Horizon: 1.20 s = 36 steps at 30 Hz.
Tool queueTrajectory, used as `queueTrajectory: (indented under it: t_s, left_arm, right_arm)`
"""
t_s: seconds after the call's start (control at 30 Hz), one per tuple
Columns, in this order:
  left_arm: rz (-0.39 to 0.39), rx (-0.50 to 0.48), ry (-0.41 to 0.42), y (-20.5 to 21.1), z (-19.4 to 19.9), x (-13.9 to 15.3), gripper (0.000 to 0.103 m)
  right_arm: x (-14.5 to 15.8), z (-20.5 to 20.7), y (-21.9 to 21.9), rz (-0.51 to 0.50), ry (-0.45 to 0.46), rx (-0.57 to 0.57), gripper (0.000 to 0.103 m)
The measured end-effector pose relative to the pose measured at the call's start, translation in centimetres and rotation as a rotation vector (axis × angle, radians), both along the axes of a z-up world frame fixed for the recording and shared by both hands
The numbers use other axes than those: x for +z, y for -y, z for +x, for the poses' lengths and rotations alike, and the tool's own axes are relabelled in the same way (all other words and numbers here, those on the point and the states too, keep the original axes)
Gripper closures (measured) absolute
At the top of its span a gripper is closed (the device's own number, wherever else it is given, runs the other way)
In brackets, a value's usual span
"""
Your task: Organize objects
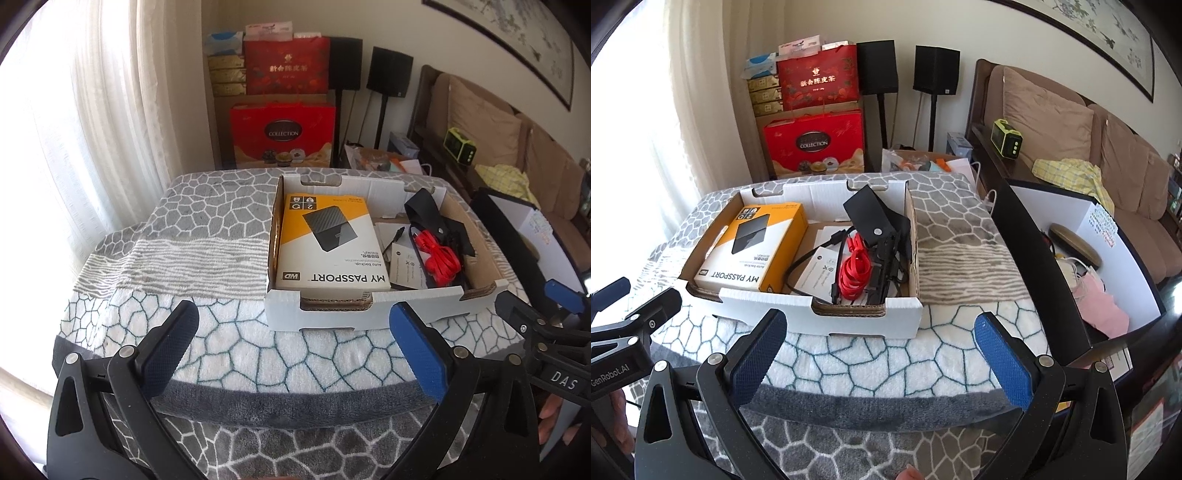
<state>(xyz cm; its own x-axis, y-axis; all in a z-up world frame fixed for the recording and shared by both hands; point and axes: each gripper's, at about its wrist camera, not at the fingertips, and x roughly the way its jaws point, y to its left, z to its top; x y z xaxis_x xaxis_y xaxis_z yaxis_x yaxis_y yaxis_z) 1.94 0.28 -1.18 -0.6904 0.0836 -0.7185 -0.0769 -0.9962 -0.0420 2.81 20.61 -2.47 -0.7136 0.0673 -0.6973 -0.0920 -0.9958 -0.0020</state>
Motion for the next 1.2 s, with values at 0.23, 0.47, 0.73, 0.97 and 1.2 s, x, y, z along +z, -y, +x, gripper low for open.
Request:
queueTrajectory:
  t_s: [0.23,0.47,0.73,0.97,1.2]
  left_arm:
    - [0.007,0.000,-0.001,0.13,0.18,0.10,0.000]
    - [0.009,-0.003,0.002,0.25,0.45,0.12,0.000]
    - [0.013,0.002,0.006,0.40,0.63,0.21,0.000]
    - [0.006,0.001,0.007,0.45,0.75,0.29,0.000]
    - [0.005,0.003,0.009,0.52,0.79,0.29,0.000]
  right_arm:
    - [0.07,0.00,0.12,0.011,0.000,0.000,0.001]
    - [0.25,0.07,0.17,0.009,-0.005,0.000,0.001]
    - [0.37,0.20,0.32,0.004,-0.009,0.001,0.001]
    - [0.39,0.28,0.39,0.004,-0.012,0.003,0.001]
    - [0.39,0.34,0.46,0.000,-0.012,0.002,0.001]
